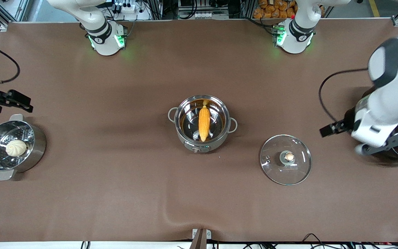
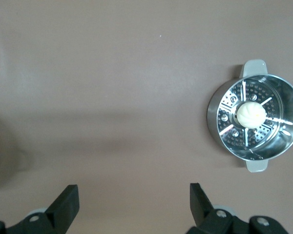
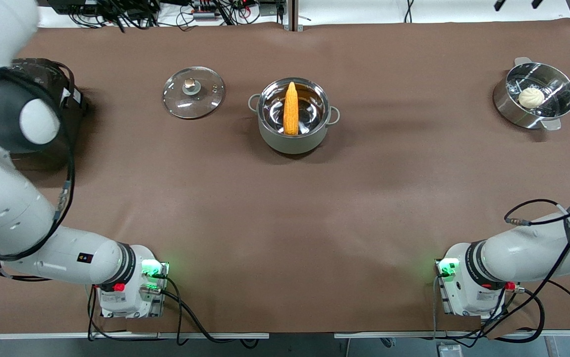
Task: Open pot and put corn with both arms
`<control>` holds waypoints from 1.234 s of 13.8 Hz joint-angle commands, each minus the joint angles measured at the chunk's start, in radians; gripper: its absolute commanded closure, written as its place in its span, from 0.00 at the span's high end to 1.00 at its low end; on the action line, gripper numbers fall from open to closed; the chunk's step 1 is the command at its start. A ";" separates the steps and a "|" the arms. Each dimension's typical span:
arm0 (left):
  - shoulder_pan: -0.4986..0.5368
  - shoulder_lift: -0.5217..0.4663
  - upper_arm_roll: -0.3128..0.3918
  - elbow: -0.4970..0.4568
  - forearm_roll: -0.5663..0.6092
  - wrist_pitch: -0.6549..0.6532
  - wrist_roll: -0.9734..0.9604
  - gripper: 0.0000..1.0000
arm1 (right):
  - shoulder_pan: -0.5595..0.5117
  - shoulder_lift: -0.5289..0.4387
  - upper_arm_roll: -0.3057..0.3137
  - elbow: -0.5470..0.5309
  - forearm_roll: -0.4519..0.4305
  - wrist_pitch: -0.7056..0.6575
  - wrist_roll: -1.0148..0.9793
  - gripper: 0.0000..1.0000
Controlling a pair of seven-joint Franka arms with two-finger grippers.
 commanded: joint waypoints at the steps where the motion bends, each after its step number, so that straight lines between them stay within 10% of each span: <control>1: 0.022 -0.128 -0.006 -0.036 0.025 -0.092 0.147 1.00 | -0.012 -0.095 0.019 -0.096 -0.010 0.002 -0.008 1.00; 17: 0.152 -0.222 -0.110 0.029 0.022 -0.255 0.430 1.00 | -0.063 -0.057 0.020 0.000 -0.002 -0.009 -0.013 1.00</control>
